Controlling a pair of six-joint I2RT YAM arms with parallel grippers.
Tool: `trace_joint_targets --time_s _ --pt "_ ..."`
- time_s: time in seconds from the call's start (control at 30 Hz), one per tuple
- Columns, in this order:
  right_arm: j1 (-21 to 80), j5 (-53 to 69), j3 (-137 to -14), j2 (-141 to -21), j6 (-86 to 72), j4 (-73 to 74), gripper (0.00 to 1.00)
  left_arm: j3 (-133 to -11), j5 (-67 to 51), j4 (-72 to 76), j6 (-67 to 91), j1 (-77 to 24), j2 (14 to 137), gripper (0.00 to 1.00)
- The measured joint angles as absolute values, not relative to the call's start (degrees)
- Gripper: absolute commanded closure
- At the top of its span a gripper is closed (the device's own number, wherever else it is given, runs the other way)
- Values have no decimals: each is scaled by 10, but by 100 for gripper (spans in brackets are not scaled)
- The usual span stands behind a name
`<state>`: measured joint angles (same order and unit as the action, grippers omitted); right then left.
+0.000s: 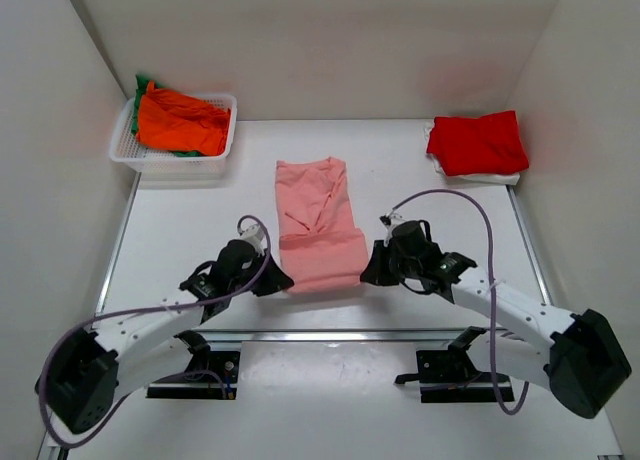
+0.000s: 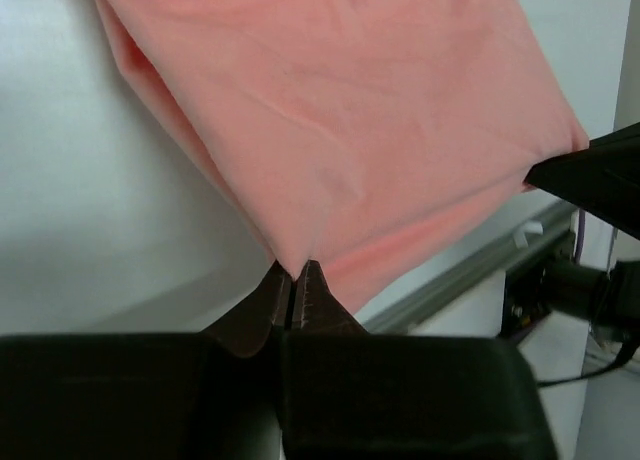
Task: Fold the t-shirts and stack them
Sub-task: Grab one side of the 2/3 rectangular tshirt with both arms, then fold the long partially folded tshirt into a neat square
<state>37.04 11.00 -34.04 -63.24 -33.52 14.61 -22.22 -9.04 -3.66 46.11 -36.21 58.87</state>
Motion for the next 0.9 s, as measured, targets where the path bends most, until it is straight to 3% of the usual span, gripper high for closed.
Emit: trace_joint_targets --time_s 0.27,0.47,0.7,0.9 --pt "480 119 -277 -533 -377 190 100 -144 -77 -150 534 -407 395 100" --pt "442 163 -272 -509 -371 201 100 -150 -84 -181 569 -387 336 100" --pt "301 258 -415 -619 -299 195 100 -287 -109 -164 536 -277 497 100" --pt "216 317 -567 -822 -239 151 100 -403 -133 -76 492 -185 702 100"
